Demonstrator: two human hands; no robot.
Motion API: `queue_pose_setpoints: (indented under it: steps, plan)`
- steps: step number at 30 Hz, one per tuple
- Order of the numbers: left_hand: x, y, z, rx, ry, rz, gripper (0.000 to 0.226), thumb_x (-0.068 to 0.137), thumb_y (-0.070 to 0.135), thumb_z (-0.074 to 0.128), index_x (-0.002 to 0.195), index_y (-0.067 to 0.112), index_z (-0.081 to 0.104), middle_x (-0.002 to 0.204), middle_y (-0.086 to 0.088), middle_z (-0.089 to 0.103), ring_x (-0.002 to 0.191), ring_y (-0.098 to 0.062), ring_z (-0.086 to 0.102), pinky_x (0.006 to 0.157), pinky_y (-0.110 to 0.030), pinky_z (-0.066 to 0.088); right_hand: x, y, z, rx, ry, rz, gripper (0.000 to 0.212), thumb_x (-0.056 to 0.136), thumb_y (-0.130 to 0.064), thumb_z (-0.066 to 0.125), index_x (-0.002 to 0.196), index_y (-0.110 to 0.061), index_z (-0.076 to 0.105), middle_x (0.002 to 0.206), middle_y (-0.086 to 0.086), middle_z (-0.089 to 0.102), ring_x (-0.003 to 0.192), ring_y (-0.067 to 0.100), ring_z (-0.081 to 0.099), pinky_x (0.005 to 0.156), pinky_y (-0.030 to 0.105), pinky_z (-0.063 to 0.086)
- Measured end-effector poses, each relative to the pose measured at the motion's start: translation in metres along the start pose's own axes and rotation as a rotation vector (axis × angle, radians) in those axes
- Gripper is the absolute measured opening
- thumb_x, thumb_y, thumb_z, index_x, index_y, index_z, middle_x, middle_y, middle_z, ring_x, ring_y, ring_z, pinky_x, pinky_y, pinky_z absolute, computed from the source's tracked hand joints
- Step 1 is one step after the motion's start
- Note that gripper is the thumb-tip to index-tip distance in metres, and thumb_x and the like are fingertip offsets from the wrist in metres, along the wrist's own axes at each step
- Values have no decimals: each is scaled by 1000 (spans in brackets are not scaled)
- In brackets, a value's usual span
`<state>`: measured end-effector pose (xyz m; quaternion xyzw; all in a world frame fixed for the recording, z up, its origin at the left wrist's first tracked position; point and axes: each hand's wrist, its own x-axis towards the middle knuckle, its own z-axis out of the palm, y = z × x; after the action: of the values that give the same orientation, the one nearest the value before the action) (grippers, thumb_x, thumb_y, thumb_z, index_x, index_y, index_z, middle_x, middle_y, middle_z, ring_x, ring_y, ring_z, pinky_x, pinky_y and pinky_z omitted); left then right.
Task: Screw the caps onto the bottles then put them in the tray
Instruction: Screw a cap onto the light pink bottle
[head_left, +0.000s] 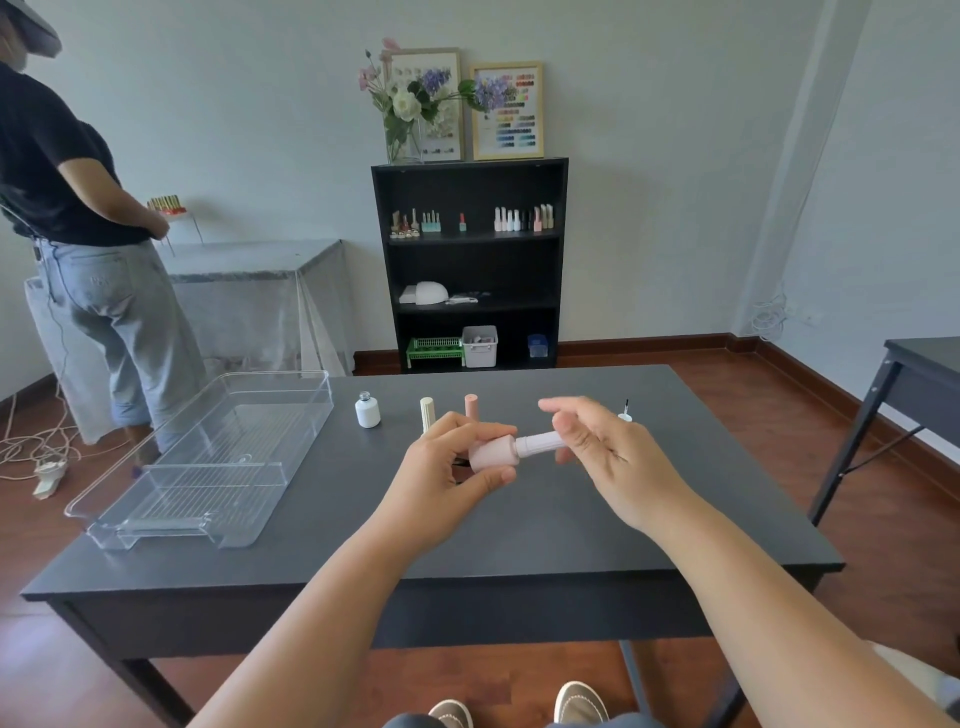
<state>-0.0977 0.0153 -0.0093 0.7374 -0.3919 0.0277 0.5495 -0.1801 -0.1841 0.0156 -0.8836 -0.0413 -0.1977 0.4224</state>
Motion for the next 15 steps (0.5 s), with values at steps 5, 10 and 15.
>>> queue_pose_setpoints:
  steps: [5, 10, 15]
  plan:
    - [2, 0, -3, 28, 22, -21, 36, 83, 16, 76, 114, 32, 68, 101, 6, 56, 88, -2, 59, 73, -10, 47, -1, 0, -4, -20, 40, -165, 42, 86, -16, 69, 114, -45, 56, 112, -20, 54, 99, 5, 55, 85, 8, 44]
    - [3, 1, -2, 50, 22, -8, 36, 82, 15, 76, 114, 29, 69, 100, 3, 55, 85, -1, 57, 72, -10, 47, 3, -4, 0, -61, 121, -211, 23, 87, -9, 67, 98, -29, 67, 91, -11, 64, 86, 7, 59, 74, 11, 47]
    - [2, -1, -3, 44, 20, 0, 37, 82, 16, 77, 115, 30, 69, 101, 6, 55, 87, -2, 58, 73, -12, 48, 3, -4, 8, 69, 171, -1, 30, 92, -49, 45, 94, -29, 67, 68, -1, 67, 67, 16, 63, 66, 31, 51]
